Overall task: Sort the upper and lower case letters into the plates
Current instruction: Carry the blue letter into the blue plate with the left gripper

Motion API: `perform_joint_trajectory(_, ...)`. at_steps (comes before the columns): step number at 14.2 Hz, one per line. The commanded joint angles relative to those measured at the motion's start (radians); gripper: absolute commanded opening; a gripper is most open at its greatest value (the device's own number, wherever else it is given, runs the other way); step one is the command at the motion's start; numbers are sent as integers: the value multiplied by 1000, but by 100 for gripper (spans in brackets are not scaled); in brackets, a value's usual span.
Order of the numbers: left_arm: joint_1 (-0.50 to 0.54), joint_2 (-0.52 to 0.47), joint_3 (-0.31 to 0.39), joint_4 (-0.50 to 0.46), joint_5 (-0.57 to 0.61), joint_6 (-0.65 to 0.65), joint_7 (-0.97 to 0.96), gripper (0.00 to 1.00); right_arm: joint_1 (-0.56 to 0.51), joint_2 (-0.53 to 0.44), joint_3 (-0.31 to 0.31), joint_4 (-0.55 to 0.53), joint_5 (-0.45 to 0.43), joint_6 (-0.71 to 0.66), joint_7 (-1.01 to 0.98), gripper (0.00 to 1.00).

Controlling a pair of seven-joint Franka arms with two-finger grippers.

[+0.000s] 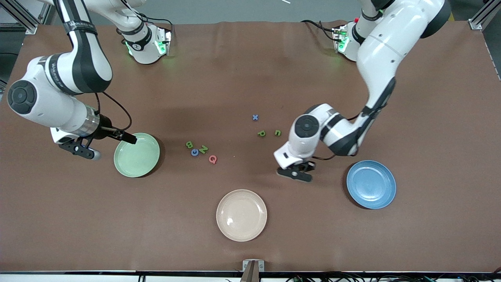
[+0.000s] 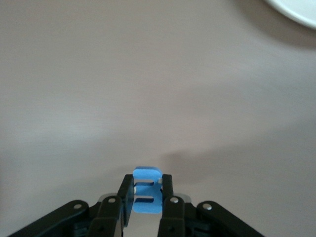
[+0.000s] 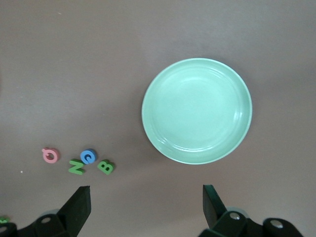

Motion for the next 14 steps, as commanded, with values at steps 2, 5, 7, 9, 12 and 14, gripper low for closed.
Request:
perform_joint_trajectory(2,143,-106,-25,-78,2,-33,10,5,81,28,-5,-141,12,270,21,100)
perform_joint_trajectory(5,316,-116,-78,-112,2,-33,21,5,157,82,-5,-247,12,467,23,100)
perform_joint_trajectory(7,372,-105,-80,-114,2,-33,35,5,205,138,-6,-246,11,508,27,100)
perform_joint_trajectory(9,419,-94,-77,-117,2,-33,33,5,256,197,-6,-246,3,596,17,100)
perform_joint_trajectory(12,502,-56,-72,-122,6,-34,73,5,308,244,-8,-244,-12,647,9,98)
perform_joint_trajectory(14,523,-41,-71,-129,8,-34,79,9,322,260,-8,-244,-75,648,9,95)
